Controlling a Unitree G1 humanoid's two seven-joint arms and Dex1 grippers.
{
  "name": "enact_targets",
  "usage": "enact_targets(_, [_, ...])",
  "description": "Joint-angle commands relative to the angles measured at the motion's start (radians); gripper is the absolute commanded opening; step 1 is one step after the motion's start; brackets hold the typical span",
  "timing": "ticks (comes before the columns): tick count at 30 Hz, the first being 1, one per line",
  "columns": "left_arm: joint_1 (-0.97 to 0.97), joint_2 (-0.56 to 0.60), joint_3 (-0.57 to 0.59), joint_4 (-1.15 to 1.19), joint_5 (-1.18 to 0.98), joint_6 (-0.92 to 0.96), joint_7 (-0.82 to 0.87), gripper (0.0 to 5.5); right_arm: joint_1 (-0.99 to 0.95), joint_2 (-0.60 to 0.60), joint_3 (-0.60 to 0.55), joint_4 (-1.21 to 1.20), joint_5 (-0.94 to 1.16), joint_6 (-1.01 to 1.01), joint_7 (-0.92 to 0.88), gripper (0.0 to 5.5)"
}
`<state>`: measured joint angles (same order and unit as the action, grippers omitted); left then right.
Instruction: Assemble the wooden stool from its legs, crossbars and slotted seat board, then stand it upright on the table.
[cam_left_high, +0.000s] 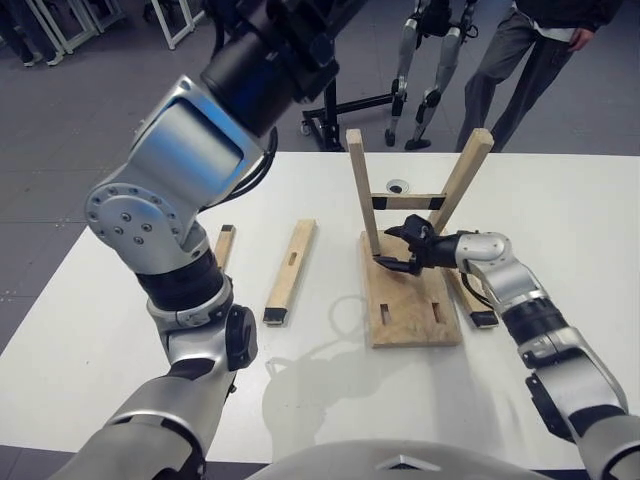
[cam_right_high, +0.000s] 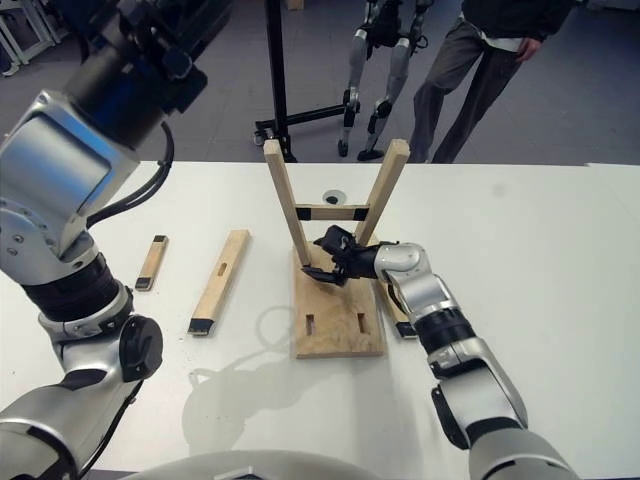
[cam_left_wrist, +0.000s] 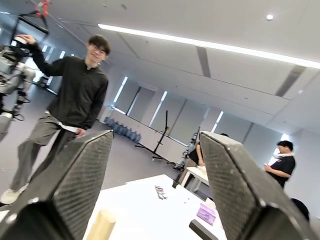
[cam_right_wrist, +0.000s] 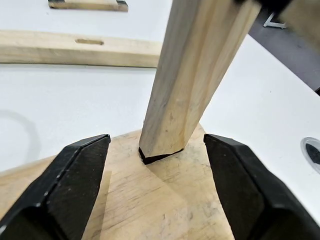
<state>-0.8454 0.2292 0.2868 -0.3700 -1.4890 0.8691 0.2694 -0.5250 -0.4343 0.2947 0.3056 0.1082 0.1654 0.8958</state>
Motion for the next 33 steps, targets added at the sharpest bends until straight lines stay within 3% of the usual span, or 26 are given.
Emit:
enact_targets(1, [0.019,0.063,0.030,-0.020,0.019,-0.052,0.020,3.19,0.100,-0.056,-0.056,-0.333,0.061,0.187,-0.014,3.47])
enact_targets(4, [0.115,0.173,0.059,-0.026,0.121,-0.048,0.058,3.19,0.204,-0.090,-0.115,-0.547,0.102,0.322,-0.063,3.47])
enact_targets(7, [0.402,0.330,0.068,-0.047,0.369,-0.022,0.025,3.19,0.324,-0.074,-0.238,-0.781,0.158,0.481,-0.188,3.47])
enact_targets(10, [0.639,0.396,0.010,0.005,0.582,-0.092,-0.114,3.19,0.401,0.050,-0.330,-0.977,0.262,0.657,-0.357,3.47])
enact_targets(13, [0.768,0.377,-0.063,0.141,0.757,-0.200,-0.230,3.19,0.448,0.162,-0.346,-1.065,0.344,0.773,-0.475,3.47])
enact_targets(22, [0.803,0.312,-0.114,0.535,0.983,-0.380,-0.476,3.19,0.441,0.172,-0.341,-1.096,0.410,0.842,-0.567,3.47])
enact_targets(31, [0.767,0.259,-0.140,0.722,1.078,-0.443,-0.607,3.19,0.436,0.172,-0.314,-1.104,0.440,0.848,-0.609,3.47])
enact_targets(33, [0.753,0.246,-0.134,0.784,1.089,-0.457,-0.631,2.84,0.431,0.170,-0.312,-1.102,0.445,0.848,-0.614,3.47])
